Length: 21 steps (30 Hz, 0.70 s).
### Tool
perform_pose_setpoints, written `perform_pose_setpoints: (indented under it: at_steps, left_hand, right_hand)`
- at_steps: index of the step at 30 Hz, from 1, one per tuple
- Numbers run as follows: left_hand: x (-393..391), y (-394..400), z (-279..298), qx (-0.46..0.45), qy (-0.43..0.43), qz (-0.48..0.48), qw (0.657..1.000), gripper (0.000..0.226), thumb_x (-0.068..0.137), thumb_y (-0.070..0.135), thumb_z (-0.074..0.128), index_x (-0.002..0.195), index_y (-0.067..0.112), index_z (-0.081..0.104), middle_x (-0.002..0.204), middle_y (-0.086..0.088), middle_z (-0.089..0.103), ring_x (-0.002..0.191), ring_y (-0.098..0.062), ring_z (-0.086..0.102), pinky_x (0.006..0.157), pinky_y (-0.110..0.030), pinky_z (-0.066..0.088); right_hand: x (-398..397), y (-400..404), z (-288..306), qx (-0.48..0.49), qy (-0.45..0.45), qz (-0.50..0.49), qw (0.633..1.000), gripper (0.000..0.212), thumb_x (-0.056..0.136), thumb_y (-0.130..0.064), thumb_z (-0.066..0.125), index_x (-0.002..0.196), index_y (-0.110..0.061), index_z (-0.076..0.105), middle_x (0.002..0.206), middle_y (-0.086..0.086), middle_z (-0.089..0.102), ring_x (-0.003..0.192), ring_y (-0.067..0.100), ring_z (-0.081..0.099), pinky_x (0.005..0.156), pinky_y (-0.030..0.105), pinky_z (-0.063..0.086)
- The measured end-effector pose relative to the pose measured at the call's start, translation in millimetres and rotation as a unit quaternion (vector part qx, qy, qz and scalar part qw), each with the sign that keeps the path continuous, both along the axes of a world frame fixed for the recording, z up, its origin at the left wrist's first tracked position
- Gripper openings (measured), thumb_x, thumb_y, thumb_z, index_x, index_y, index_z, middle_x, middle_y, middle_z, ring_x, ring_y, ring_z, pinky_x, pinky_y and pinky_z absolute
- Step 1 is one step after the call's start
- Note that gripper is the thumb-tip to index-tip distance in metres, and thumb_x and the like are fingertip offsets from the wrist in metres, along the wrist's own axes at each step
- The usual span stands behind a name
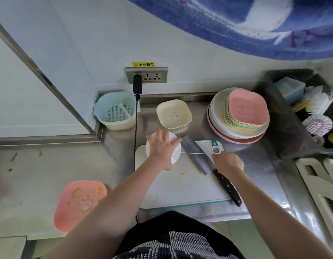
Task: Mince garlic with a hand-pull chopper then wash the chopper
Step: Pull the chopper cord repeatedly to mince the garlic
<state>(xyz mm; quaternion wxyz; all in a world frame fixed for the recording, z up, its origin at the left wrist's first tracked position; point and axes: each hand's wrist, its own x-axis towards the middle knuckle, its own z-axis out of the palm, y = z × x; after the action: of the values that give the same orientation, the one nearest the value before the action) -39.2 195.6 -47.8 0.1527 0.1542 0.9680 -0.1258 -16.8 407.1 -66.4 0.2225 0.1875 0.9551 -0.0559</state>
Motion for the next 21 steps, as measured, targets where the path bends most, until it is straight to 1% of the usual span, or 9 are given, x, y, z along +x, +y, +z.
perform_pose_setpoints:
  at_steps: [3, 5, 7, 9, 11, 14, 16, 18, 21]
  left_hand:
    - [1.4, 5.1, 0.8, -0.023, -0.001, -0.023, 0.999, 0.104, 0.061, 0.039, 0.076, 0.142, 0.038, 0.012, 0.146, -0.018, 0.008, 0.132, -0.044, 0.012, 0.098, -0.060, 0.028]
    - [1.7, 5.5, 0.2, -0.018, -0.002, -0.024, 1.000, 0.101, 0.064, 0.039, 0.075, 0.143, 0.038, 0.011, 0.149, -0.019, 0.005, 0.134, -0.045, 0.009, 0.099, -0.061, 0.026]
    - [0.4, 0.7, -1.3, 0.007, -0.007, 0.001, 1.000, 0.102, 0.062, 0.039, 0.075, 0.142, 0.038, 0.012, 0.147, -0.017, 0.008, 0.134, -0.044, 0.009, 0.099, -0.059, 0.027]
    - [0.5, -3.5, -0.2, 0.024, -0.018, 0.022, 0.999, 0.104, 0.059, 0.039, 0.077, 0.141, 0.039, 0.013, 0.144, -0.014, 0.011, 0.134, -0.043, 0.009, 0.098, -0.056, 0.029]
    - [-1.2, -6.2, 0.6, 0.032, -0.031, 0.032, 0.999, 0.106, 0.057, 0.040, 0.078, 0.141, 0.041, 0.013, 0.144, -0.013, 0.011, 0.134, -0.043, 0.008, 0.098, -0.055, 0.029]
    - [-6.4, -11.5, -1.0, 0.058, -0.053, 0.054, 0.995, 0.110, 0.054, 0.041, 0.079, 0.142, 0.042, 0.013, 0.143, -0.011, 0.011, 0.132, -0.041, 0.010, 0.100, -0.055, 0.030]
    - [-6.8, -10.0, 0.3, 0.053, -0.052, 0.046, 0.996, 0.109, 0.053, 0.042, 0.079, 0.141, 0.043, 0.014, 0.142, -0.011, 0.013, 0.131, -0.041, 0.010, 0.099, -0.055, 0.030]
    - [-4.6, -5.1, 2.1, 0.027, -0.031, 0.013, 0.999, 0.108, 0.055, 0.043, 0.079, 0.141, 0.042, 0.013, 0.142, -0.012, 0.013, 0.130, -0.042, 0.011, 0.098, -0.055, 0.030]
    - [-2.5, -4.4, 1.9, 0.009, -0.016, -0.019, 1.000, 0.109, 0.059, 0.044, 0.079, 0.143, 0.041, 0.010, 0.147, -0.017, 0.007, 0.134, -0.044, 0.009, 0.100, -0.059, 0.027]
  right_hand:
    - [3.3, -45.9, 9.0, -0.083, 0.000, 0.173, 0.981, 0.038, 0.096, -0.034, 0.035, 0.092, -0.010, 0.064, 0.092, 0.012, 0.062, 0.090, 0.031, 0.058, 0.070, 0.032, 0.041]
    - [12.1, -79.3, 8.4, -0.147, -0.034, 0.230, 0.961, 0.042, 0.096, -0.037, 0.034, 0.072, -0.012, 0.055, 0.075, 0.005, 0.052, 0.079, 0.026, 0.052, 0.064, 0.031, 0.033]
    - [11.5, -83.5, 3.0, -0.176, -0.024, 0.210, 0.961, 0.040, 0.097, -0.037, 0.033, 0.070, -0.013, 0.051, 0.074, 0.005, 0.052, 0.080, 0.026, 0.053, 0.065, 0.031, 0.033]
    - [2.4, -60.9, -1.3, -0.123, -0.021, 0.145, 0.982, 0.037, 0.097, -0.037, 0.034, 0.095, -0.010, 0.060, 0.096, 0.013, 0.061, 0.095, 0.031, 0.058, 0.074, 0.033, 0.040]
    - [-1.2, -21.4, -0.2, -0.060, -0.020, 0.052, 0.997, 0.041, 0.097, -0.036, 0.034, 0.114, -0.008, 0.058, 0.115, 0.016, 0.061, 0.106, 0.033, 0.058, 0.083, 0.035, 0.043]
    - [-1.6, 21.3, 9.4, -0.017, -0.046, 0.010, 0.999, 0.041, 0.099, -0.037, 0.032, 0.112, -0.007, 0.056, 0.116, 0.016, 0.062, 0.104, 0.032, 0.059, 0.077, 0.032, 0.041]
    - [-6.0, 5.7, 16.6, -0.044, -0.071, 0.090, 0.992, 0.033, 0.099, -0.030, 0.033, 0.098, -0.006, 0.056, 0.100, 0.012, 0.062, 0.100, 0.032, 0.060, 0.073, 0.031, 0.040]
    - [-5.7, -39.2, 18.3, -0.120, -0.088, 0.165, 0.975, 0.032, 0.095, -0.028, 0.037, 0.071, -0.012, 0.050, 0.074, 0.004, 0.054, 0.086, 0.029, 0.059, 0.069, 0.030, 0.039]
    - [-0.3, -90.5, 18.4, -0.182, -0.076, 0.269, 0.943, 0.038, 0.097, -0.036, 0.037, 0.069, -0.013, 0.049, 0.075, 0.004, 0.051, 0.074, 0.022, 0.049, 0.066, 0.031, 0.035]
